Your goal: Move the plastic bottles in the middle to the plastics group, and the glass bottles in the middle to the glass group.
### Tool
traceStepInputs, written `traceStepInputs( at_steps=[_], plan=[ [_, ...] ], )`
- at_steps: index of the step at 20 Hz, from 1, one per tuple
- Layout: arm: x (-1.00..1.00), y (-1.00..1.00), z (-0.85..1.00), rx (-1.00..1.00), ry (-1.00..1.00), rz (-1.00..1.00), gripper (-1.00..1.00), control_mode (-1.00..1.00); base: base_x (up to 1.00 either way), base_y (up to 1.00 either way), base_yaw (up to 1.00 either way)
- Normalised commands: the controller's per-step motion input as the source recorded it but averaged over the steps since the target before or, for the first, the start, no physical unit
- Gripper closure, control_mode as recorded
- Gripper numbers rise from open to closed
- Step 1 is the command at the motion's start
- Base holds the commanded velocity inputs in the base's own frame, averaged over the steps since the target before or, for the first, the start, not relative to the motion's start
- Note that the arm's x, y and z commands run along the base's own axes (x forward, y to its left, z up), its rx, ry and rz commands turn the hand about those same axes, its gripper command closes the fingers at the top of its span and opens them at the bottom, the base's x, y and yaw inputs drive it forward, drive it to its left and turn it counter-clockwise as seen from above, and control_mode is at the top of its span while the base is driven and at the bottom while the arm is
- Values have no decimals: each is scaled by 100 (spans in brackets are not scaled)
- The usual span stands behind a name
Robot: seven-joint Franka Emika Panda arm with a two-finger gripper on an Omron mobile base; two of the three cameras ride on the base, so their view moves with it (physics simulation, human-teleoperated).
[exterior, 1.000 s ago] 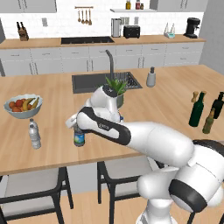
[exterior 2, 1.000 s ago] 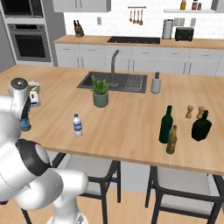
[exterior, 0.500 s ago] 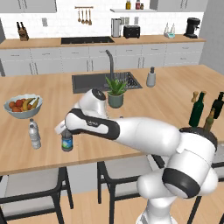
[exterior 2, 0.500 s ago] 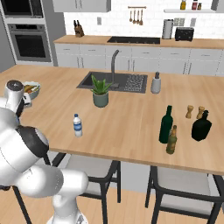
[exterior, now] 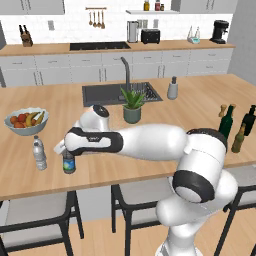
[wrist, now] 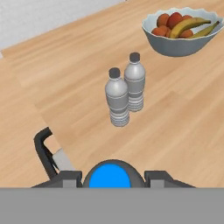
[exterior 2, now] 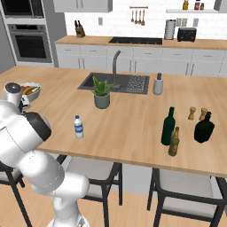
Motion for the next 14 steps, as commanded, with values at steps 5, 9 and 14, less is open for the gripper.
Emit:
traceStepInputs(
  at_steps=[5, 9, 14],
  plan=[
    [12, 34, -2, -8, 1, 0, 100, -100, 0, 0, 0],
    [28, 24, -12, -2, 0, 0, 100, -100, 0, 0, 0],
    [21, 13, -18, -1, 0, 0, 100, -100, 0, 0, 0]
  ],
)
